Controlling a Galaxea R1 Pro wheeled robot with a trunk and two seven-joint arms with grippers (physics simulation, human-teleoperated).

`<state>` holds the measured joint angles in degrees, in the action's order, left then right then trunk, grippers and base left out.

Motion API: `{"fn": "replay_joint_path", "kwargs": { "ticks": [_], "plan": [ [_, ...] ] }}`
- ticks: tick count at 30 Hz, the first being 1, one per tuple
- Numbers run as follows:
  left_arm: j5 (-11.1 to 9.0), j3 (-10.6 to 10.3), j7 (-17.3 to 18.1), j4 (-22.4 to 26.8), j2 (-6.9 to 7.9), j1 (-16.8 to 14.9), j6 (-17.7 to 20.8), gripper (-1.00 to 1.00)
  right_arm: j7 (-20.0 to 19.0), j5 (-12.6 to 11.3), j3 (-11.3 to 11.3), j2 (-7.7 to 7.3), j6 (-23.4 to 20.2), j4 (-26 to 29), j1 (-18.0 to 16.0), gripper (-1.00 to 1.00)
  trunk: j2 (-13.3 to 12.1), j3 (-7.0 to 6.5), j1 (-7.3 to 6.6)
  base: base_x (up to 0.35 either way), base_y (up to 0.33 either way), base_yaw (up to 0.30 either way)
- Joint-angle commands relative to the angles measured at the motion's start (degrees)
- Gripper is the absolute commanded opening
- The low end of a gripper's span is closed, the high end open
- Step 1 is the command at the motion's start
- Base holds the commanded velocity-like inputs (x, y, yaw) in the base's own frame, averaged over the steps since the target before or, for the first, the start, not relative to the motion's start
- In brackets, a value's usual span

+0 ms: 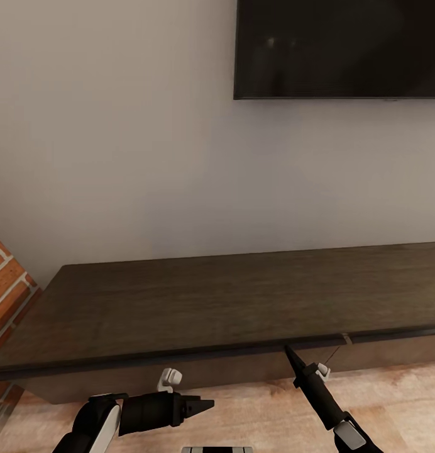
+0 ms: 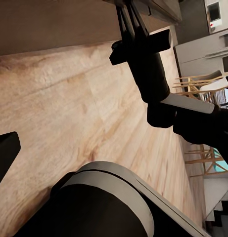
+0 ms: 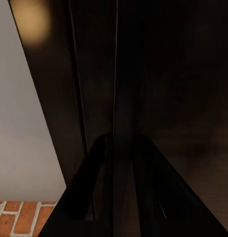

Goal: Place each of the two pumpkins and all three candles from the living room inside a cabinet in the living room (use any cabinet), then make sure every cabinet is closed, and position the cauldron so it is next to a table in the living room.

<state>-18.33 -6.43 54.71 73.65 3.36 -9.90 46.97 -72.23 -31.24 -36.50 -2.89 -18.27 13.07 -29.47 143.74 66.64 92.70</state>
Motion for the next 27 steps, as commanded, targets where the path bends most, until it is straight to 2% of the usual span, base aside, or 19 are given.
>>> {"fn": "replay_joint_path", "kwargs": {
  "ticks": [1,15,27],
  "plan": [
    [-0.26,-0.07,-0.04,0.0,0.04,-0.03,0.27,1.0,-0.77,-1.07,0.29,-0.01,-1.09,0.03,-0.07,-1.0,0.02,0.03,-0.02,-0.019,0.0,0.0],
    [-0.29,-0.07,-0.04,0.14,0.06,-0.03,-0.01,1.0,-0.75,-1.1,0.29,0.07,-0.9,0.03,-0.02,-1.0,0.02,0.03,-0.02,-0.094,0.0,0.0],
    [-0.22,-0.07,-0.04,0.15,0.07,-0.03,-0.1,1.0,-0.74,-1.12,0.21,0.12,-0.9,0.03,0.02,-1.0,0.02,0.03,-0.02,-0.166,0.0,0.0]
  ]
}}
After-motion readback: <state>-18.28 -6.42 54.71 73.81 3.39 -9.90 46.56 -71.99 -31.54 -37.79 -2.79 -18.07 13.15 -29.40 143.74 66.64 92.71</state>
